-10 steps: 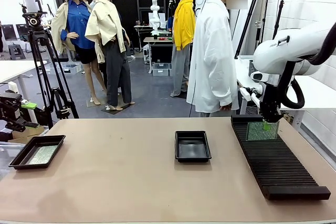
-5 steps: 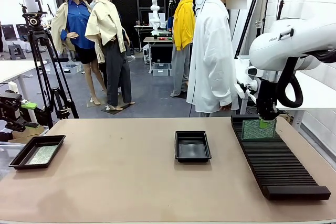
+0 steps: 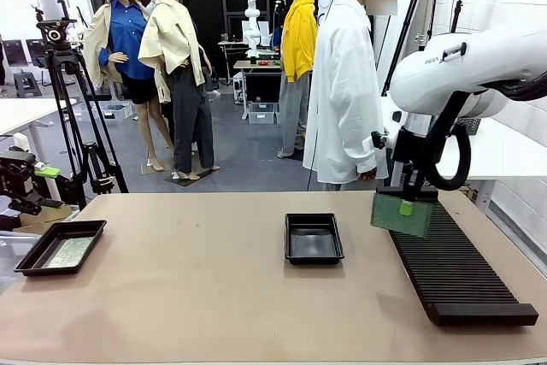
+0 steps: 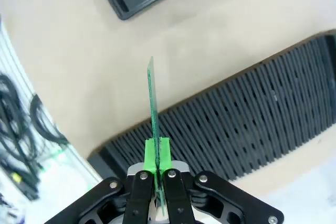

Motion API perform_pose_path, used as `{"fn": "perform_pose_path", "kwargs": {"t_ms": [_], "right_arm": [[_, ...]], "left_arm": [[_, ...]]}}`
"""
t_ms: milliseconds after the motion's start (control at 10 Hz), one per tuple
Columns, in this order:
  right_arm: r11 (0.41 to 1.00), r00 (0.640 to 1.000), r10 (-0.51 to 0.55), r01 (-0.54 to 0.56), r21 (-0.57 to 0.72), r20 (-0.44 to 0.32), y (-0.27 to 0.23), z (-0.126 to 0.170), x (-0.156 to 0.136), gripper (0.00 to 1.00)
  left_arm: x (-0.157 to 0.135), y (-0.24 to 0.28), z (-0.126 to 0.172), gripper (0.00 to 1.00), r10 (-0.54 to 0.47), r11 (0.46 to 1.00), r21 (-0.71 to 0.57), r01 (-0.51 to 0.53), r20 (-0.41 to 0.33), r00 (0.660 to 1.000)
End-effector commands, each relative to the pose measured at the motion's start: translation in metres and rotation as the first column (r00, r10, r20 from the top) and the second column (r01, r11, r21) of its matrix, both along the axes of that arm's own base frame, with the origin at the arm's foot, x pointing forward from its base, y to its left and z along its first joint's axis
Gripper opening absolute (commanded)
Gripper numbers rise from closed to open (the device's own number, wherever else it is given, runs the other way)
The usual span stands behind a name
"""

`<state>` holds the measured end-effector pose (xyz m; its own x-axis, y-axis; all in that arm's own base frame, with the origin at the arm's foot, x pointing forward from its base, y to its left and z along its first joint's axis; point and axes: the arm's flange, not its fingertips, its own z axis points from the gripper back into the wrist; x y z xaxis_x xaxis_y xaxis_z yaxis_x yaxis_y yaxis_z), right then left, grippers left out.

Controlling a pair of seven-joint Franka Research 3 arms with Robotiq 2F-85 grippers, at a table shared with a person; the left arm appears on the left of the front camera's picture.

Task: Inspect and transfer BCBs to ESD trays.
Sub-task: Pick up the Blank PCB from the PCB Rack and place it in the right ESD tray.

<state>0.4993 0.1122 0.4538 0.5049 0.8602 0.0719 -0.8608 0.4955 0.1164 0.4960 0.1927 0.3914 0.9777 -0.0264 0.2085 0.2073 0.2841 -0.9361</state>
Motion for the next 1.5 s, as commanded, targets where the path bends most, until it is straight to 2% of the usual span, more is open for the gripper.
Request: {"fn": "perform_pose_path", "kwargs": {"t_ms": [0,200,300,400,500,600,800,1100,1400], "right_arm": [[0.976,0.976,-0.21,0.207,0.064,0.051,0.023,-0.007,-0.007,0.0],[0.919,0.925,-0.379,0.37,0.134,0.043,0.042,-0.008,-0.007,0.0],[0.888,0.902,-0.432,0.423,0.178,0.012,0.052,-0.008,-0.005,0.0],[0.852,0.878,-0.477,0.472,0.228,-0.034,0.06,-0.008,-0.001,0.0],[0.768,0.828,-0.547,0.556,0.318,-0.128,0.086,-0.008,0.017,0.0],[0.762,0.822,-0.554,0.563,0.321,-0.127,0.087,-0.009,0.017,0.0],[0.699,0.797,-0.579,0.595,0.397,-0.174,0.093,-0.017,0.032,0.0],[0.647,0.754,-0.613,0.65,0.399,-0.236,0.107,-0.041,0.044,0.0],[0.635,0.741,-0.608,0.669,0.386,-0.285,0.136,-0.067,0.037,0.0]], "left_arm": [[0.001,0.001,0.002,1.0,-0.003,1.0,0.006,0.003,0.003,1.0],[0.001,0.001,0.002,1.0,-0.003,1.0,0.006,0.003,0.003,1.0],[0.001,0.001,0.002,1.0,-0.003,1.0,0.006,0.003,0.003,1.0],[0.001,0.001,0.002,1.0,-0.003,1.0,0.006,0.003,0.003,1.0],[0.001,0.001,0.002,1.0,-0.003,1.0,0.006,0.003,0.003,1.0],[0.001,0.001,0.002,1.0,-0.003,1.0,0.006,0.003,0.003,1.0],[0.001,0.001,0.002,1.0,-0.003,1.0,0.006,0.003,0.003,1.0],[0.001,0.001,0.002,1.0,-0.003,1.0,0.006,0.003,0.003,1.0],[0.001,0.001,0.002,1.0,-0.003,1.0,0.006,0.003,0.003,1.0]]}}
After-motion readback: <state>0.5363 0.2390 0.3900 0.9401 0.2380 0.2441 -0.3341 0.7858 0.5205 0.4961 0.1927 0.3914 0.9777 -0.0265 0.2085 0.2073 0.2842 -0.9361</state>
